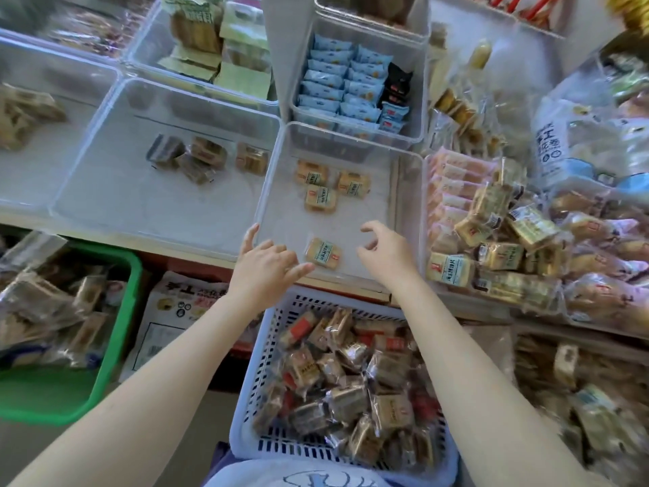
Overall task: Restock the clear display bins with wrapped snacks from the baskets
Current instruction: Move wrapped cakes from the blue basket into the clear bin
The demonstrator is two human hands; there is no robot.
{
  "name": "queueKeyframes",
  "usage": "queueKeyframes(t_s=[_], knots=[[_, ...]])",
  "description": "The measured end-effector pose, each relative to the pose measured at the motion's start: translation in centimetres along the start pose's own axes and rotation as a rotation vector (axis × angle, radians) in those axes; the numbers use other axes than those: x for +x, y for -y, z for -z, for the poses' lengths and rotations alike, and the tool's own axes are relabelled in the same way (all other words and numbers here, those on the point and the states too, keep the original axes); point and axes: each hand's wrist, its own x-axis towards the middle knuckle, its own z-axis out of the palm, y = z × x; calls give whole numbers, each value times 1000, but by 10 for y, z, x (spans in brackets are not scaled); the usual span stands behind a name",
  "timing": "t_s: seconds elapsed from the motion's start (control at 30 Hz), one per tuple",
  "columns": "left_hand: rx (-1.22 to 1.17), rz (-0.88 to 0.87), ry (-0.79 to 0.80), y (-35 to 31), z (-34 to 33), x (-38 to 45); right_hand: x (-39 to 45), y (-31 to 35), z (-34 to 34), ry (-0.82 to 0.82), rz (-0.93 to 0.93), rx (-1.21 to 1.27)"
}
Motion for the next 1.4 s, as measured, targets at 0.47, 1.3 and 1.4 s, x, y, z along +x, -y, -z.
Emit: queueKeyframes(t_s=[0.47, 1.3, 1.4], knots=[[-236, -99, -63, -167, 33, 20, -39, -140, 89, -279, 101, -663], [-275, 176, 47, -112, -19, 98, 31, -116, 117, -453, 44, -192], [-284, 182, 89, -110, -26, 99, 36, -118, 116, -534, 76, -105]])
